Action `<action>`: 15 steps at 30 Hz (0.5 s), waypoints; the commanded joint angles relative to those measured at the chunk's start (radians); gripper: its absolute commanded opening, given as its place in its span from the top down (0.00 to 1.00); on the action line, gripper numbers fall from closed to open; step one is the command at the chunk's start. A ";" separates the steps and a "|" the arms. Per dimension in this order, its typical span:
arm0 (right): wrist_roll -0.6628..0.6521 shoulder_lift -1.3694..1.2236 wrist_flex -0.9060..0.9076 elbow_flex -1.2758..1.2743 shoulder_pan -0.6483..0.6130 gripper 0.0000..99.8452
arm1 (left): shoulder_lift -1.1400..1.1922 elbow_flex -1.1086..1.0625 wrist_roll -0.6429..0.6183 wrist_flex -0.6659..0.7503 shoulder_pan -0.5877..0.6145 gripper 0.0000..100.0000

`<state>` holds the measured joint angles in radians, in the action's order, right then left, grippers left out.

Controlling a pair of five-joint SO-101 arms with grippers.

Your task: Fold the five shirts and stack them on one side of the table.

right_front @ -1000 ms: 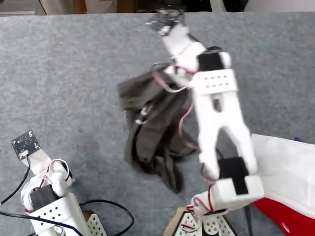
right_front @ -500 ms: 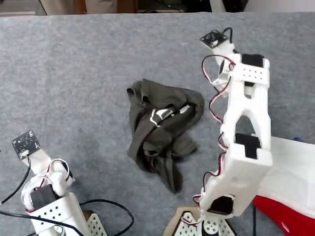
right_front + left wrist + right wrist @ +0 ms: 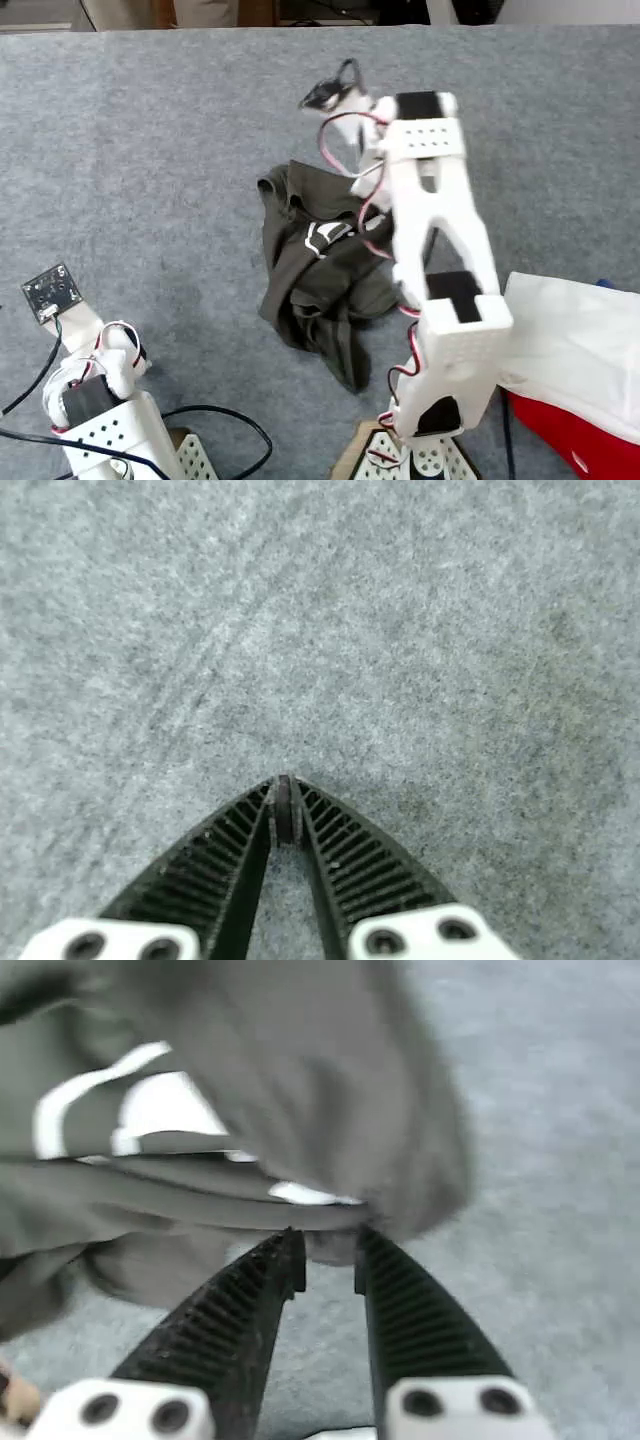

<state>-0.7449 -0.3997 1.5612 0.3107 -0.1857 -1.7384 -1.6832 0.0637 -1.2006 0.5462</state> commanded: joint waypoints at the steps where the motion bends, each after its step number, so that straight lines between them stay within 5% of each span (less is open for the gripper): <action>1: -0.032 0.081 -0.014 -0.071 -0.024 0.85 | -0.082 -0.006 -0.002 0.011 0.012 0.98; 6: -0.038 0.079 -0.126 -0.203 -0.050 0.76 | -0.082 -0.006 -0.002 0.011 0.012 0.98; 15: 0.040 0.079 -0.453 -0.321 -0.077 0.76 | -0.082 -0.006 -0.002 0.011 0.012 0.98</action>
<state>-0.7204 -0.3997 1.2068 0.0008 -0.2562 -1.7384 -1.6832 0.0637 -1.2006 0.5524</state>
